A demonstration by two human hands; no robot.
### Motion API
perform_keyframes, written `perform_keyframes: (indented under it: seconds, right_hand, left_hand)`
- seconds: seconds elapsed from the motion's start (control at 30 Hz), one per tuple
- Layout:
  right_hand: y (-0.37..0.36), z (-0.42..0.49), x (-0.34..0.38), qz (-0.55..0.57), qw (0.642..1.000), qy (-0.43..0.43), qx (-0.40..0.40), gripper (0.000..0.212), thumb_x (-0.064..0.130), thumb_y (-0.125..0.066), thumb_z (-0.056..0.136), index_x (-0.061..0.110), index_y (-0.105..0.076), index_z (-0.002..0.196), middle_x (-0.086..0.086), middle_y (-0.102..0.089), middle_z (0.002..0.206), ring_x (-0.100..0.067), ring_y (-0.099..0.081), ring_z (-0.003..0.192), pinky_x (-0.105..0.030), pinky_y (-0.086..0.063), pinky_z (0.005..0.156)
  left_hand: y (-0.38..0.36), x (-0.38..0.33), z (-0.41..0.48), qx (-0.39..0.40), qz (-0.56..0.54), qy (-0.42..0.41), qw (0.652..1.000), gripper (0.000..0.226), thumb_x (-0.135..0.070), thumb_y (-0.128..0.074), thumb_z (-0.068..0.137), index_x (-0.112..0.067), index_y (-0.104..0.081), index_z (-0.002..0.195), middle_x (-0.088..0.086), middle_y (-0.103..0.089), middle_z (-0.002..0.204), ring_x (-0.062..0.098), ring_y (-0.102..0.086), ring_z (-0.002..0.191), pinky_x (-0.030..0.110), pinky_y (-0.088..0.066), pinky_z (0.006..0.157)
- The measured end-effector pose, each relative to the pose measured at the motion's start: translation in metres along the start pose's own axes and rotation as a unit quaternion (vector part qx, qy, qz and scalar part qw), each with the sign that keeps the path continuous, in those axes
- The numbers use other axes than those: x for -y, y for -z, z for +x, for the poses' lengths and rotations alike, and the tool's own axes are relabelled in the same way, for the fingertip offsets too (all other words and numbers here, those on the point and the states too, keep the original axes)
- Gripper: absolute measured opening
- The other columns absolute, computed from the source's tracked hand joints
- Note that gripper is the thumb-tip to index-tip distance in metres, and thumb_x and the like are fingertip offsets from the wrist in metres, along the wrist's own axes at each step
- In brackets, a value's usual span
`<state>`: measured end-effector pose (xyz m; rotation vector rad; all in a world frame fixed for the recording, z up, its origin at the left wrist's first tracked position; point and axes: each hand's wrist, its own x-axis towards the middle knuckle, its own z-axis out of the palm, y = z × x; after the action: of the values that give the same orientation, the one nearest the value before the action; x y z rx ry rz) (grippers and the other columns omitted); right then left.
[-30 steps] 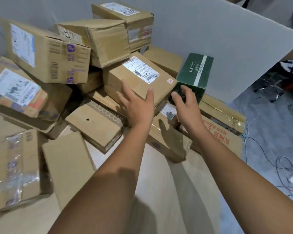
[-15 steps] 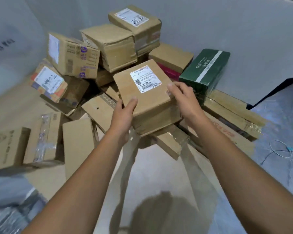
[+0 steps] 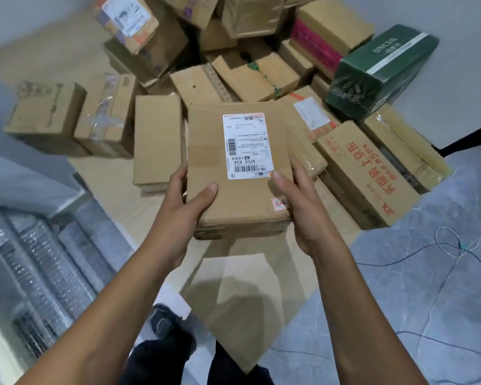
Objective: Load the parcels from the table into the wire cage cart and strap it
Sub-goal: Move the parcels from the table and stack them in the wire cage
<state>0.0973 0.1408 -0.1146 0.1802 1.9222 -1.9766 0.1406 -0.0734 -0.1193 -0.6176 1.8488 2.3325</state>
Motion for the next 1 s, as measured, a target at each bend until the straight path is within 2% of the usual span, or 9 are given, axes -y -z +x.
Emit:
perform_keyframes:
  seconds: [0.13, 0.23, 0.37, 0.43, 0.5, 0.57, 0.67, 0.87, 1.0]
  right_hand:
    - [-0.046, -0.023, 0.002, -0.030, 0.999, 0.019, 0.028, 0.077, 0.057, -0.079, 0.084, 0.061, -0.038, 0.149, 0.024, -0.052, 0.151, -0.014, -0.055, 0.139, -0.048, -0.053, 0.105]
    - [-0.095, -0.035, 0.014, -0.065, 0.996, 0.029, 0.044, 0.078, 0.051, -0.077, 0.087, 0.059, -0.034, 0.152, 0.016, -0.049, 0.155, -0.022, -0.054, 0.140, -0.057, -0.054, 0.103]
    - [-0.181, -0.050, 0.026, -0.097, 0.987, 0.043, 0.123, 0.075, 0.040, -0.071, 0.091, 0.053, -0.034, 0.155, 0.009, -0.054, 0.152, -0.028, -0.057, 0.136, -0.049, -0.055, 0.093]
    - [-0.230, -0.054, 0.027, -0.104, 0.981, 0.039, 0.160, 0.079, 0.041, -0.072, 0.089, 0.051, -0.032, 0.157, 0.011, -0.051, 0.156, -0.029, -0.051, 0.142, -0.053, -0.052, 0.101]
    - [-0.279, -0.055, 0.026, -0.118, 0.973, 0.049, 0.195, 0.077, 0.042, -0.071, 0.089, 0.053, -0.033, 0.155, 0.013, -0.047, 0.159, -0.028, -0.045, 0.147, -0.059, -0.042, 0.113]
    - [-0.333, -0.057, 0.022, -0.128, 0.965, 0.051, 0.222, 0.077, 0.045, -0.072, 0.087, 0.052, -0.036, 0.154, 0.011, -0.045, 0.160, -0.022, -0.045, 0.148, -0.057, -0.034, 0.121]
    - [-0.404, -0.054, 0.015, -0.145, 0.950, 0.042, 0.272, 0.084, 0.052, -0.075, 0.079, 0.053, -0.037, 0.154, 0.008, -0.046, 0.159, -0.017, -0.047, 0.146, -0.051, -0.033, 0.123]
    - [-0.502, -0.024, -0.001, -0.205, 0.893, 0.011, 0.400, 0.065, 0.058, -0.078, 0.082, 0.075, -0.042, 0.134, 0.019, -0.050, 0.155, -0.009, -0.053, 0.139, -0.048, -0.037, 0.120]
    - [-0.570, 0.016, -0.012, -0.233, 0.862, 0.017, 0.451, 0.074, 0.054, -0.076, 0.086, 0.058, -0.039, 0.149, 0.021, -0.051, 0.153, -0.004, -0.052, 0.139, -0.044, -0.040, 0.119]
  left_hand:
    - [0.050, -0.006, -0.026, -0.006, -0.028, -0.036, 0.999, 0.072, -0.024, -0.071, 0.087, -0.036, -0.043, 0.152, -0.012, -0.065, 0.139, 0.009, -0.064, 0.125, 0.024, -0.056, 0.095]
    - [0.093, -0.014, -0.053, -0.041, -0.052, -0.065, 0.996, 0.070, -0.036, -0.075, 0.088, -0.038, -0.043, 0.150, -0.014, -0.066, 0.136, 0.008, -0.063, 0.126, 0.023, -0.056, 0.096]
    - [0.165, -0.028, -0.090, -0.120, -0.075, -0.095, 0.985, 0.073, -0.046, -0.077, 0.085, -0.039, -0.043, 0.149, -0.014, -0.067, 0.135, 0.009, -0.064, 0.126, 0.040, -0.052, 0.105]
    - [0.207, -0.033, -0.107, -0.165, -0.092, -0.102, 0.977, 0.072, -0.045, -0.079, 0.083, -0.040, -0.046, 0.147, -0.013, -0.068, 0.133, 0.010, -0.065, 0.124, 0.042, -0.053, 0.104]
    - [0.246, -0.037, -0.122, -0.215, -0.099, -0.115, 0.965, 0.070, -0.044, -0.079, 0.082, -0.040, -0.048, 0.144, -0.014, -0.070, 0.130, 0.008, -0.067, 0.120, 0.035, -0.055, 0.099]
    - [0.289, -0.039, -0.138, -0.264, -0.119, -0.127, 0.949, 0.070, -0.040, -0.078, 0.083, -0.036, -0.047, 0.145, -0.014, -0.071, 0.128, 0.007, -0.068, 0.118, 0.034, -0.055, 0.099]
    - [0.343, -0.037, -0.157, -0.323, -0.145, -0.134, 0.926, 0.071, -0.039, -0.079, 0.083, -0.035, -0.047, 0.146, -0.013, -0.070, 0.130, 0.009, -0.067, 0.121, 0.041, -0.052, 0.105]
    - [0.415, -0.021, -0.164, -0.423, -0.180, -0.107, 0.882, 0.078, -0.051, -0.080, 0.078, -0.040, -0.045, 0.147, -0.015, -0.068, 0.134, 0.009, -0.066, 0.123, 0.046, -0.052, 0.107]
    - [0.456, -0.023, -0.142, -0.489, -0.186, -0.096, 0.847, 0.075, -0.052, -0.079, 0.080, -0.040, -0.046, 0.146, -0.015, -0.069, 0.131, 0.009, -0.067, 0.121, 0.048, -0.051, 0.107]
